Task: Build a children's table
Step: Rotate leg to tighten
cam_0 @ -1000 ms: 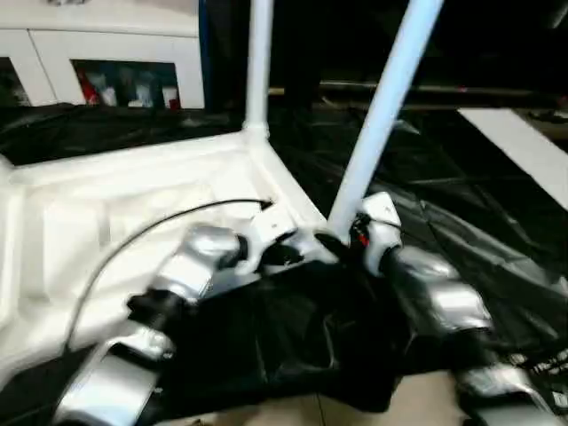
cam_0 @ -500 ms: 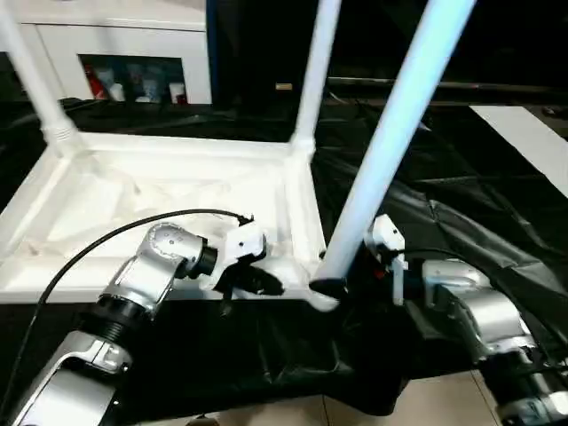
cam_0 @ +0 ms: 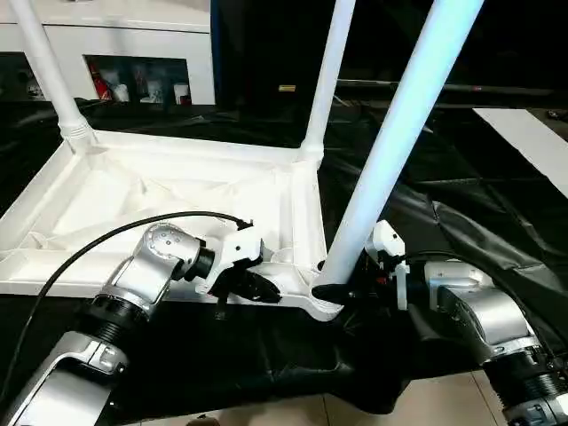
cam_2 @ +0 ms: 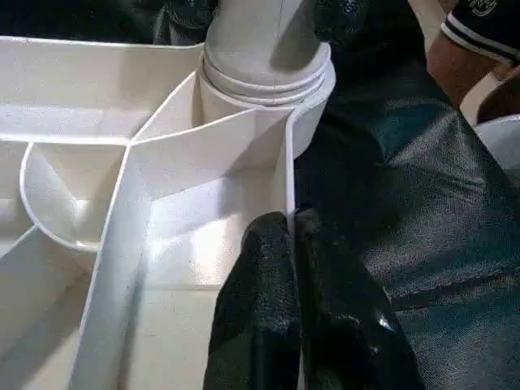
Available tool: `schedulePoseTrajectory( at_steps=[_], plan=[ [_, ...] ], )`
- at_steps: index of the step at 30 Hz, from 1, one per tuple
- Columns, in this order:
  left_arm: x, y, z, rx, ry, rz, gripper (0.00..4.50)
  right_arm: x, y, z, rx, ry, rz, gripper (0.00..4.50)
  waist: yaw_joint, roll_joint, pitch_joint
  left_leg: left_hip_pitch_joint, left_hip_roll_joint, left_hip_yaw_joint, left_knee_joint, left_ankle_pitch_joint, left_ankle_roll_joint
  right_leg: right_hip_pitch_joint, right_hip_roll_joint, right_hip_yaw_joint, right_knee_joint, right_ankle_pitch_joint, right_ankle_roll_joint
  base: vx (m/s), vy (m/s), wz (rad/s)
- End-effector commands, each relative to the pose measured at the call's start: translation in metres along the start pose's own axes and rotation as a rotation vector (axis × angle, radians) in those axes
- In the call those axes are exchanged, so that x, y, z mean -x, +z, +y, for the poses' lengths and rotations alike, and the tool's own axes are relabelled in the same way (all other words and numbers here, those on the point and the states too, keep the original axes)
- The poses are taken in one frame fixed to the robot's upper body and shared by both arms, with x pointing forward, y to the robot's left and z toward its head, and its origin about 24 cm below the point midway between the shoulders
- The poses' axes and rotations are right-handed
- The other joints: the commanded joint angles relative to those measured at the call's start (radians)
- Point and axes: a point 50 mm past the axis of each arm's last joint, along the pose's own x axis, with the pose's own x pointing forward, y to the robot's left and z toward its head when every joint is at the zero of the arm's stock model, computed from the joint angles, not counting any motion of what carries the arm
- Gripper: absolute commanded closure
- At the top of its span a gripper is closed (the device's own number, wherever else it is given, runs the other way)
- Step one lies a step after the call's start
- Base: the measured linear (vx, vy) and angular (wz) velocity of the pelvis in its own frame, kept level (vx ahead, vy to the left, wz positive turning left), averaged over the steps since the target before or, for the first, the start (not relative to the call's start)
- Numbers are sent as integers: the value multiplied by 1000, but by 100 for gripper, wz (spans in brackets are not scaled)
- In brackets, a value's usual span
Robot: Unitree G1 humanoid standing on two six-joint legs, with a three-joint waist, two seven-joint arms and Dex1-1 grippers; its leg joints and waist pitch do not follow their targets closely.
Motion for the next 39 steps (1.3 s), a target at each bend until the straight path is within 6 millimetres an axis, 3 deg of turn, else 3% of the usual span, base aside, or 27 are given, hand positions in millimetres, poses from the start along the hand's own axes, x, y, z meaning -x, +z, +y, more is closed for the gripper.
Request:
schedulePoseTrajectory(
  at_steps=[1, 4, 6, 7, 8, 10, 11, 12, 15, 17, 21, 22, 24, 28, 34, 37, 39],
  plan=[
    [-14, 4, 3, -7, 35, 11, 450, -8, -1, 0, -25, -9, -9, 245, 0, 10, -49, 13, 55, -19, -63, -206, 14, 37, -77, 62, -71, -98, -219, 0, 0, 0],
    [-20, 9, 15, 24, 162, 9, 450, -16, -7, -13, -86, -190, -28, 247, -2, 8, -45, 17, 54, -18, -66, -255, -6, 31, -80, 63, -81, -183, -210, 0, 0, 0],
    [-27, 13, 22, 46, 235, 10, 450, -23, -12, -23, -151, -343, -38, 250, -9, 9, -40, 21, 52, -25, -70, -311, -40, 27, -86, 61, -94, -338, -174, 0, 0, 0],
    [-30, 15, 24, 53, 257, 8, 450, -25, -14, -26, -175, -381, -42, 251, -9, 9, -40, 21, 52, -25, -70, -311, -40, 27, -86, 61, -94, -338, -174, 0, 0, 0],
    [-38, 18, 26, 67, 295, 4, 450, -31, -16, -30, -220, -457, -48, 251, -13, 10, -43, 19, 54, -30, -72, -318, -52, 29, -88, 61, -98, -381, -148, 0, 0, 0],
    [-47, 23, 29, 78, 333, -1, 450, -38, -18, -33, -262, -539, -51, 253, -17, 15, -43, 20, 54, -31, -74, -327, -57, 25, -86, 62, -102, -370, -141, 0, 0, 0],
    [-55, 27, 30, 93, 355, -7, 450, -44, -18, -36, -290, -606, -53, 253, -20, 13, -44, 21, 54, -30, -73, -330, -55, 24, -85, 62, -102, -351, -145, 0, 0, 0],
    [-62, 31, 31, 100, 368, -11, 450, -49, -18, -39, -323, -661, -56, 253, -26, 19, -44, 21, 52, -27, -73, -328, -58, 20, -82, 65, -100, -323, -156, 0, 0, 0],
    [-85, 46, 28, 103, 375, -29, 450, -65, -13, -44, -388, -775, -61, 254, -32, 18, -46, 22, 51, -29, -71, -335, -62, 20, -83, 63, -101, -328, -157, 0, 0, 0],
    [-100, 58, 24, 84, 343, -57, 450, -80, -2, -42, -351, -741, -82, 254, -29, 21, -46, 19, 50, -28, -72, -332, -49, 23, -83, 63, -103, -315, -150, 0, 0, 0],
    [-100, 57, 24, 69, 339, -43, 450, -83, 4, -39, -277, -680, -78, 254, -30, 15, -49, 16, 51, -25, -72, -296, -30, 28, -76, 63, -94, -228, -158, 0, 0, 0],
    [-98, 55, 24, 70, 340, -39, 450, -82, 4, -38, -279, -652, -87, 199, -30, 13, -49, 15, 50, -24, -72, -291, -27, 29, -76, 63, -94, -224, -159, 0, 0, 0],
    [-88, 47, 28, 71, 348, -24, 450, -75, 4, -38, -294, -591, -112, 185, -28, 4, -48, 14, 49, -22, -70, -286, -7, 31, -78, 62, -97, -250, -155, 0, 0, 0],
    [-75, 36, 29, 64, 335, -15, 450, -62, 3, -37, -207, -520, -89, 142, -25, 4, -48, 12, 52, -24, -70, -261, 2, 32, -80, 62, -96, -244, -151, 0, 0, 0],
    [-50, 17, 23, 31, 244, 12, 450, -34, 1, -29, -115, -340, -85, 138, -21, 1, -48, 8, 54, -23, -70, -248, 28, 36, -80, 63, -94, -221, -157, 0, 0, 0],
    [-34, 9, 10, -8, 84, -7, 450, -16, 1, -19, -72, -213, -75, 138, -22, 3, -50, 3, 56, -23, -69, -208, 43, 38, -78, 63, -83, -149, -176, 0, 0, 0],
    [-30, 7, 7, -4, 55, -10, 450, -12, 0, -15, -61, -160, -62, 138, -22, 4, -53, 7, 57, -20, -65, -188, 47, 37, -76, 62, -75, -86, -203, 0, 0, 0]
  ],
)
